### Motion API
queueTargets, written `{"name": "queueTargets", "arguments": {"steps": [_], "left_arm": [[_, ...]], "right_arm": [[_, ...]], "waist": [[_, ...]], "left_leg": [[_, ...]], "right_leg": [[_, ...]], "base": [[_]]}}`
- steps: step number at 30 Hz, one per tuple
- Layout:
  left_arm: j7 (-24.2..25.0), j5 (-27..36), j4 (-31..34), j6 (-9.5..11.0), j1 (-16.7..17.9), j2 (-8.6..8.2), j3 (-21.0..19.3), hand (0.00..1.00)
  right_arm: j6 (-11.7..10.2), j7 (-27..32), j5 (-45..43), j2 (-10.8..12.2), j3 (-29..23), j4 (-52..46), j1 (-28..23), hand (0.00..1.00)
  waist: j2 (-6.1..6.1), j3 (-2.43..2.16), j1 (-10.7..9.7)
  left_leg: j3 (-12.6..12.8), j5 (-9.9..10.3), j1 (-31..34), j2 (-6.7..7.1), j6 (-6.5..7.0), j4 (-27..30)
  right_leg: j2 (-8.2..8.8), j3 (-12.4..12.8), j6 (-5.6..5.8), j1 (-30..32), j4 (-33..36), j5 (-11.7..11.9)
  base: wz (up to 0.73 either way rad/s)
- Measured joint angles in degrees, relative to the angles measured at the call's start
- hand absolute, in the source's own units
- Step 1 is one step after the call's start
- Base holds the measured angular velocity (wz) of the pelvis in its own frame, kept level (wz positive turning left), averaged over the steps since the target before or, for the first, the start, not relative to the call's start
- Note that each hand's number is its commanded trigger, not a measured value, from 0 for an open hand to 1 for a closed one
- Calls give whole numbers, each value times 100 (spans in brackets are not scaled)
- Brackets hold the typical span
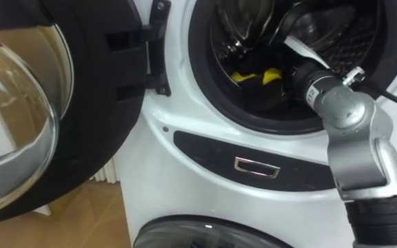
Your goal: Pick clothes from washing machine
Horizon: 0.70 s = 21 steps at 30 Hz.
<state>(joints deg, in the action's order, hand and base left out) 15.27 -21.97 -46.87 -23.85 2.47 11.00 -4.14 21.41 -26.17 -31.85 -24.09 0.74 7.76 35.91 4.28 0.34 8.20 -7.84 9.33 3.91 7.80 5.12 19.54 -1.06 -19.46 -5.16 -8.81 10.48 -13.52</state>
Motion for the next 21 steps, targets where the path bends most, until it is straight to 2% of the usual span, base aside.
{"name": "queueTargets", "arguments": {"steps": [4,8,11,13,16,21], "left_arm": [[-87,238,1,20,-2,-3,25,0],[-126,454,0,166,-2,-13,167,0],[-144,564,-6,186,-35,-9,218,0],[-180,662,-13,247,-50,-5,231,0],[-308,677,-176,387,-53,-5,230,0],[-458,640,-254,430,-50,0,226,0]], "right_arm": [[7,-6,-204,47,77,-217,-10,100],[27,-7,-285,49,236,-445,-9,100],[122,-19,-296,48,315,-678,-61,100],[142,-15,-301,49,308,-831,-83,100],[232,-7,-402,99,347,-1075,-123,100],[329,102,-434,133,385,-1591,-225,100]], "waist": [[-6,1,21],[13,-8,-2],[51,-22,-29],[81,4,-40],[105,12,-23],[152,-17,-84]], "left_leg": [[35,2,2,2,2,-57],[88,-1,-10,-1,2,-130],[105,4,-14,-5,0,-136],[119,8,-26,-7,-3,-179],[196,9,-26,-6,-1,-222],[282,14,149,-53,12,-208]], "right_leg": [[2,60,11,-3,1,-20],[10,77,11,-23,6,-20],[12,84,11,-20,7,-20],[13,120,11,-5,5,-20],[14,199,12,28,-2,-20],[12,248,13,214,31,-18]], "base": [[-6],[-5],[-3],[-4],[-14],[-8]]}}
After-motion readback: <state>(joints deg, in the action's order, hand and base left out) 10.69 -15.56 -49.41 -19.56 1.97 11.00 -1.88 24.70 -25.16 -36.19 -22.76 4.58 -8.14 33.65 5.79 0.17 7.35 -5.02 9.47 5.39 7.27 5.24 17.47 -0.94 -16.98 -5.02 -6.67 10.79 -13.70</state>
